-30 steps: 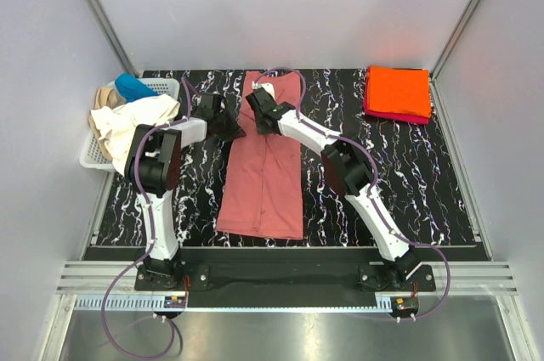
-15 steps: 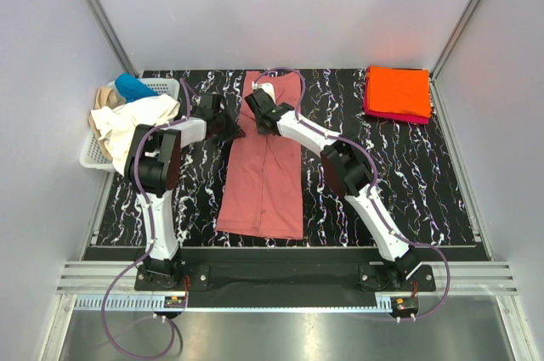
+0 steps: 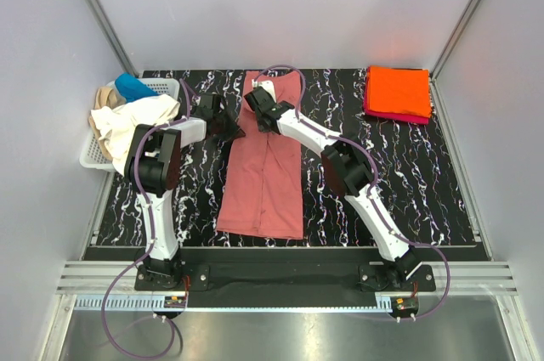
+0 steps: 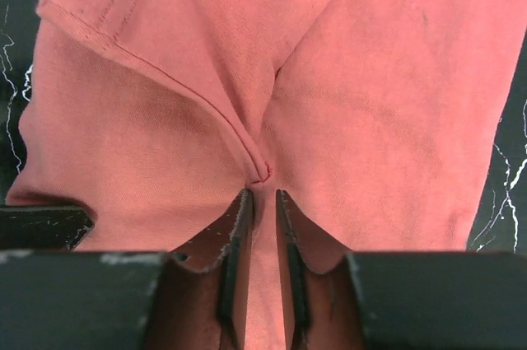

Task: Fold and stack the t-shirts
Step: Fold the tshirt

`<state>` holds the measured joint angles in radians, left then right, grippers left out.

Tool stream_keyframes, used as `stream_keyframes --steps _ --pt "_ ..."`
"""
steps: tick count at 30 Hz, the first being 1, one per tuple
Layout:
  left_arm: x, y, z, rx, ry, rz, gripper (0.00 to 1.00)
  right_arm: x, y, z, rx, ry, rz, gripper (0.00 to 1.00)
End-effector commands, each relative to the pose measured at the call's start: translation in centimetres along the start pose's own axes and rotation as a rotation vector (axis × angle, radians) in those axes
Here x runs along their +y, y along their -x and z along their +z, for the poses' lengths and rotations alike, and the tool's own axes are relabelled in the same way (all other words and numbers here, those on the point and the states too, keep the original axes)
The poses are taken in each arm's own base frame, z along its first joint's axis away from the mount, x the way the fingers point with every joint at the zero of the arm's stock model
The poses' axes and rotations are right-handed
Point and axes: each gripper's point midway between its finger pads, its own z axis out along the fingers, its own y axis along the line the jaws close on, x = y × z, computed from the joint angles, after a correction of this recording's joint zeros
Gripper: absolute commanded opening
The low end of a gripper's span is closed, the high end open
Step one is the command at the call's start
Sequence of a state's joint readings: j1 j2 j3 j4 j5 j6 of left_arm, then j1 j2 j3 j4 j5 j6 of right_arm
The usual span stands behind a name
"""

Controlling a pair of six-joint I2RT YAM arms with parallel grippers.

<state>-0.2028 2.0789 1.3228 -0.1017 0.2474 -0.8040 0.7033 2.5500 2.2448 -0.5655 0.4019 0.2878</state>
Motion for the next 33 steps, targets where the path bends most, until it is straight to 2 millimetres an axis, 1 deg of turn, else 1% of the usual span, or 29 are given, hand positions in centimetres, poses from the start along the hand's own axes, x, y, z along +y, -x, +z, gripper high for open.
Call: stream_keyframes --steps 1,3,5,6,9,12,13,16,17,19,20,23,24,25,26,27,29,31,33 --pt "1.7 0.2 0.7 -0.002 0.053 -0.011 0.11 -0.7 3.1 -1.3 -0.070 -0.023 0.022 0.23" --pt "1.5 0.1 0.8 -0.001 0.048 -0.011 0.11 -0.6 2.4 -1.1 -0.053 -0.021 0.017 0.23" --pt "1.4 0.2 0.8 -0.002 0.042 -0.014 0.11 -0.3 2.0 -0.9 -0.042 -0.006 0.017 0.27" --pt "1.4 0.2 0.8 0.000 0.038 -0.015 0.11 -0.1 2.0 -1.0 -0.040 0.005 0.019 0.31" --pt "1.1 0.1 0.7 0.007 0.028 -0.015 0.11 0.8 2.2 -1.2 -0.034 0.053 0.014 0.32" --pt "0.3 0.5 0.1 -0.003 0.008 -0.008 0.12 0.8 2.2 -1.4 -0.032 0.059 0.011 0.27" --pt "0.1 0.8 0.0 -0.009 0.004 0.000 0.13 0.7 2.1 -1.4 -0.030 0.060 0.007 0.25" --pt "0.0 1.1 0.0 -0.012 0.021 0.008 0.15 0.8 2.1 -1.5 -0.029 0.063 0.010 0.22" --pt "0.6 0.8 0.4 0.006 0.039 0.001 0.15 0.8 2.1 -1.5 -0.028 0.066 0.010 0.22" --pt "0.5 0.9 0.6 0.015 0.033 -0.003 0.15 0.8 2.0 -1.5 -0.025 0.066 0.011 0.21" --pt "0.5 0.9 0.6 0.018 0.034 -0.004 0.15 0.7 1.8 -1.5 -0.021 0.064 0.011 0.18" --pt "0.3 1.7 0.2 -0.004 0.038 -0.004 0.16 0.5 1.6 -1.5 -0.018 0.056 0.001 0.11" --pt "-0.3 2.3 -0.1 -0.018 0.029 -0.001 0.16 0.4 1.5 -1.4 -0.014 0.052 -0.001 0.07" --pt "-0.4 2.6 -0.2 -0.023 0.028 0.007 0.16 0.3 1.6 -1.4 -0.019 0.048 -0.002 0.06" --pt "-0.2 2.5 -0.2 -0.015 0.042 0.006 0.16 0.2 1.3 -1.3 -0.015 0.038 -0.005 0.05" --pt "-0.6 3.4 -0.3 -0.033 0.044 0.011 0.17 0.1 1.3 -1.3 -0.015 0.035 -0.007 0.05" --pt "0.3 3.0 0.2 -0.008 0.072 0.006 0.17 0.0 1.3 -1.3 -0.014 0.032 -0.004 0.05" --pt "0.4 2.9 0.3 0.005 0.077 -0.005 0.17 0.1 1.2 -1.4 -0.013 0.035 -0.002 0.08" --pt "0.2 3.2 -0.3 -0.010 0.080 -0.005 0.17 0.0 1.1 -1.5 -0.010 0.032 0.001 0.11"
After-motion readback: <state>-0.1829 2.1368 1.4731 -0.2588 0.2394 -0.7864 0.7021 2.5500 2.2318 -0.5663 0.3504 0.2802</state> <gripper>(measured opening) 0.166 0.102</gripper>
